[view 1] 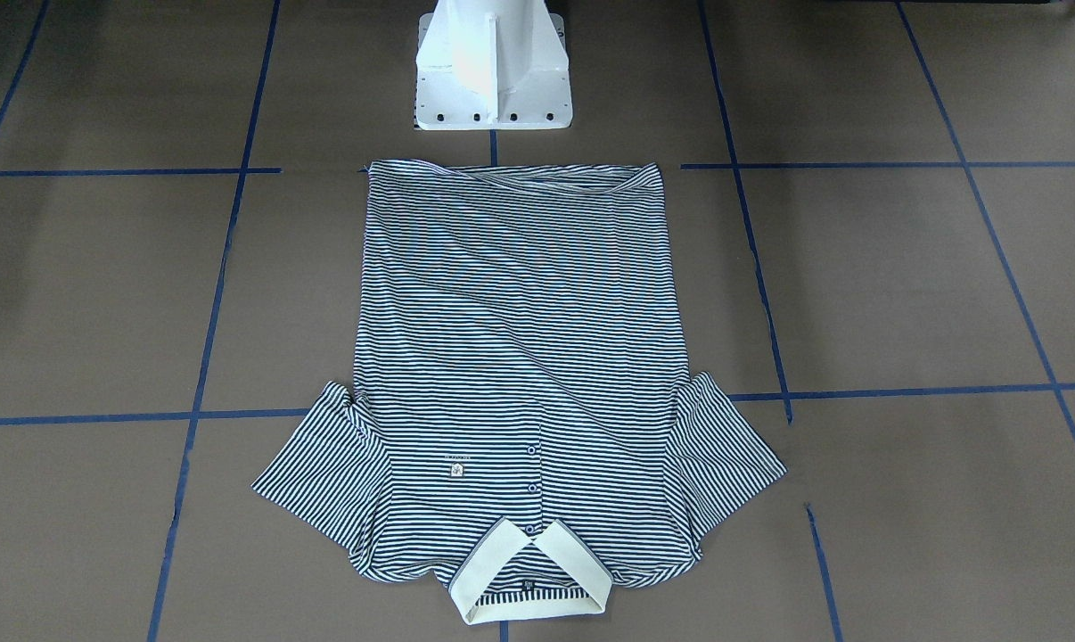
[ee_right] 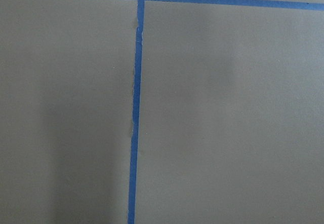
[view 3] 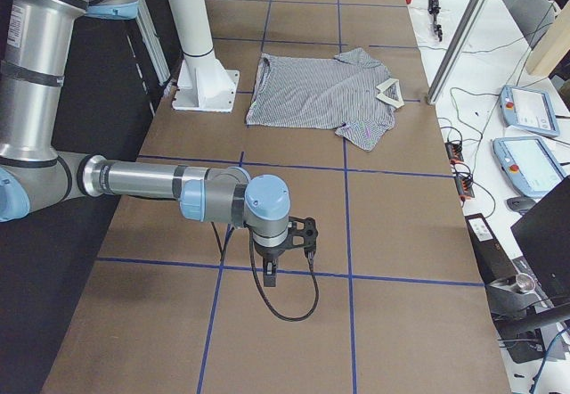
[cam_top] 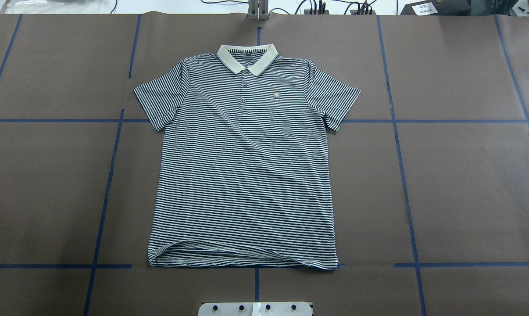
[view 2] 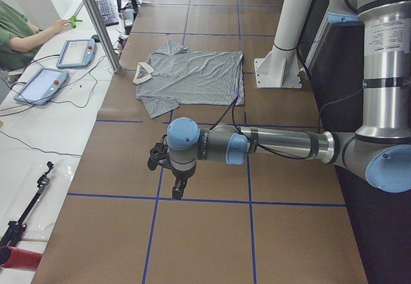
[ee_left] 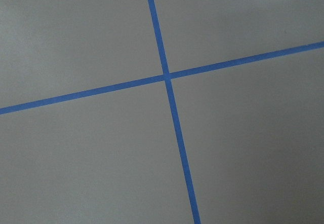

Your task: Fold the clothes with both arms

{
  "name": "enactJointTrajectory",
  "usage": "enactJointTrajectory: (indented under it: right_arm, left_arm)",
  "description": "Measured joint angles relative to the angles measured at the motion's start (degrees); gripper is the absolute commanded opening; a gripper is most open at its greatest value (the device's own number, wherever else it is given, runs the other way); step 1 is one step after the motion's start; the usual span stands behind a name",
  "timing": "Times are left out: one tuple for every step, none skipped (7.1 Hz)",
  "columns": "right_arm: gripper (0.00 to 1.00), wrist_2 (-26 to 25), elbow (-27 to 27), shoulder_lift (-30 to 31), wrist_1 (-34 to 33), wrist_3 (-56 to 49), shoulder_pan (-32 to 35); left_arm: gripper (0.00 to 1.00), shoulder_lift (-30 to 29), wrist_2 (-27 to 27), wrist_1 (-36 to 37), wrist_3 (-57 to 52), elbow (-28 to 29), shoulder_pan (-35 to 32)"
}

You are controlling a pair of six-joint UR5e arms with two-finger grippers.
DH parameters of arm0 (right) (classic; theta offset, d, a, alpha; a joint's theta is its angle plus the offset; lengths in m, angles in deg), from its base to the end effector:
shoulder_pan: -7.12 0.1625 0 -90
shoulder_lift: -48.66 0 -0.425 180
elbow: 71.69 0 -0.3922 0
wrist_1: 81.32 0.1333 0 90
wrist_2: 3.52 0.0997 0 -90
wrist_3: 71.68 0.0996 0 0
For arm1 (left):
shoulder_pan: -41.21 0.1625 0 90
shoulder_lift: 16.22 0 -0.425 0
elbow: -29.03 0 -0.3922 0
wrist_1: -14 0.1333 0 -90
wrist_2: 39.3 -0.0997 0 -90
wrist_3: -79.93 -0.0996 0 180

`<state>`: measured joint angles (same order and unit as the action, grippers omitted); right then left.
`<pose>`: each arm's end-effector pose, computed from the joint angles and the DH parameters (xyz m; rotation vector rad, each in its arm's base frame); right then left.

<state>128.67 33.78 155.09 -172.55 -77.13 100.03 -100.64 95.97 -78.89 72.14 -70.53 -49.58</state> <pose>0.0850 -0.3649 0.6543 0.0173 -0.7370 -0.0282 -0.0688 -0.4564 0.6159 0.1725 0.7793 0.1630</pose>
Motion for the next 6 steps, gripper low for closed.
enactJointTrajectory:
  right_arm:
    - [1.00,0.00,0.00,-0.01,0.00,0.02,0.00]
    - [1.00,0.00,0.01,-0.08,0.00,0.06,0.00]
    - [1.00,0.00,0.08,-0.11,-0.08,0.02,0.00]
    - [1.00,0.02,0.13,-0.11,-0.26,-0.10,-0.02]
    - [1.00,0.13,0.16,-0.14,-0.33,-0.11,-0.16]
    - [1.00,0.36,0.34,-0.38,-0.26,-0.01,-0.43]
  left_arm:
    - [1.00,-0.08,0.01,0.01,0.00,-0.14,0.03]
    - [1.00,-0.05,0.19,0.02,0.03,-0.52,0.06]
    - [1.00,0.00,0.40,-0.06,0.01,-0.97,0.11]
    - [1.00,-0.04,0.30,-0.21,-0.11,-1.10,0.18]
    - [1.00,-0.21,-0.38,-0.36,-0.25,-1.22,0.26]
    - [1.00,-0.48,-1.13,-1.03,-0.31,-1.32,0.31]
